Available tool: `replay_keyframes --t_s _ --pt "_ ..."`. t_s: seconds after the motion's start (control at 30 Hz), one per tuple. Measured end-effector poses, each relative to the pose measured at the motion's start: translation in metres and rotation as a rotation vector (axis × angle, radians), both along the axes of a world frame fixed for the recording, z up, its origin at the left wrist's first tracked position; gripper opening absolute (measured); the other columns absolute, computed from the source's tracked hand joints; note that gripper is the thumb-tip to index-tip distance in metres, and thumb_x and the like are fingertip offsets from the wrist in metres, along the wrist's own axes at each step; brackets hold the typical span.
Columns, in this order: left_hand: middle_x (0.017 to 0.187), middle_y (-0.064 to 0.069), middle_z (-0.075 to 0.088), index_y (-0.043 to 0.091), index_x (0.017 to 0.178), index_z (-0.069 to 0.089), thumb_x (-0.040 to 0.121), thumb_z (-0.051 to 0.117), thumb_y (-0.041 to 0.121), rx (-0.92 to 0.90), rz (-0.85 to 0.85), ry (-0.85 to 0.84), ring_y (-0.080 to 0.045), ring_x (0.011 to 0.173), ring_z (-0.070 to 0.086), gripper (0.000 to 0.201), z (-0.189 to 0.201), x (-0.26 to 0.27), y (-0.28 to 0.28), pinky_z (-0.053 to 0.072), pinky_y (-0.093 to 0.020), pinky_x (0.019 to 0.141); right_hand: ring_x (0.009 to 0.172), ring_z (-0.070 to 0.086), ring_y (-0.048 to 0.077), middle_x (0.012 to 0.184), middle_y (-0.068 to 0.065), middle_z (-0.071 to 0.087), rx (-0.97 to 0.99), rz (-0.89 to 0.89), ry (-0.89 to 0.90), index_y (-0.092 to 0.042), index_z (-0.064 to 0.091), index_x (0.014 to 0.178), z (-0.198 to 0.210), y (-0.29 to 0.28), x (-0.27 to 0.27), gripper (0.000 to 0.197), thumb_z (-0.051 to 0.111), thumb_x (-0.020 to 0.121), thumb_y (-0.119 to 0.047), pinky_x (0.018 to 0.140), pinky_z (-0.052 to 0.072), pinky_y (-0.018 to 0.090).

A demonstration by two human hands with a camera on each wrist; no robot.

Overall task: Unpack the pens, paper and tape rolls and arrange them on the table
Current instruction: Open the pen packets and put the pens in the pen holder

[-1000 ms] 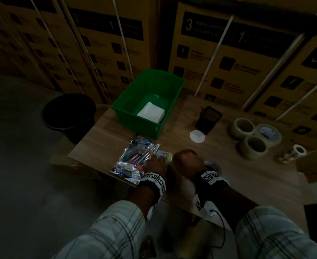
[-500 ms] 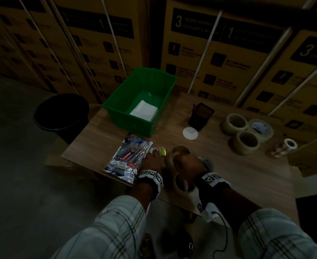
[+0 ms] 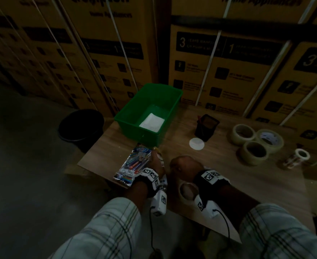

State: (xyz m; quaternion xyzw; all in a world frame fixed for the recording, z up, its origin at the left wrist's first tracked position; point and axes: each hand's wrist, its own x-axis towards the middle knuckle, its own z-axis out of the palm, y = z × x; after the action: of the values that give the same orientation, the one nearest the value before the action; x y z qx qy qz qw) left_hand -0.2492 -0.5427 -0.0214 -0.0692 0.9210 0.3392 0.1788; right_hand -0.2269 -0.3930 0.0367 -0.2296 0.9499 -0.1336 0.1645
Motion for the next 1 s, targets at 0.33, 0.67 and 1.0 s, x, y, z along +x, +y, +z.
replay_keyframes --t_s 0.33,0.67,1.0 --pt "0.136 -0.02 0.05 0.003 0.14 0.035 0.09 0.052 0.0 0.291 0.145 -0.066 -0.032 0.122 0.054 0.052 0.031 -0.016 0.027 0.043 -0.024 0.085 0.098 0.062 0.031 0.108 0.016 0.063 -0.148 -0.24 -0.014 -0.006 0.045 0.118 0.006 0.016 0.0 0.039 0.056 0.091 -0.032 0.076 0.041 0.032" --pt "0.123 -0.019 0.056 0.023 0.133 0.029 0.082 0.061 0.031 0.237 -0.093 0.001 -0.038 0.107 0.061 0.061 0.019 -0.017 0.034 0.052 -0.042 0.089 0.101 0.06 0.035 0.113 0.021 0.062 -0.201 -0.374 -0.04 -0.006 0.048 0.123 0.014 0.041 -0.005 0.036 0.055 0.088 -0.009 0.08 0.049 0.039" --pt "0.153 -0.012 0.019 0.019 0.147 0.022 0.073 0.072 0.05 -0.336 -0.679 0.253 -0.034 0.142 0.017 0.094 0.05 -0.02 0.04 0.019 -0.047 0.115 0.104 0.059 0.028 0.115 0.012 0.062 -0.078 -0.322 0.042 -0.013 0.057 0.117 0.033 0.05 -0.01 0.028 0.057 0.09 -0.015 0.08 0.042 0.029"
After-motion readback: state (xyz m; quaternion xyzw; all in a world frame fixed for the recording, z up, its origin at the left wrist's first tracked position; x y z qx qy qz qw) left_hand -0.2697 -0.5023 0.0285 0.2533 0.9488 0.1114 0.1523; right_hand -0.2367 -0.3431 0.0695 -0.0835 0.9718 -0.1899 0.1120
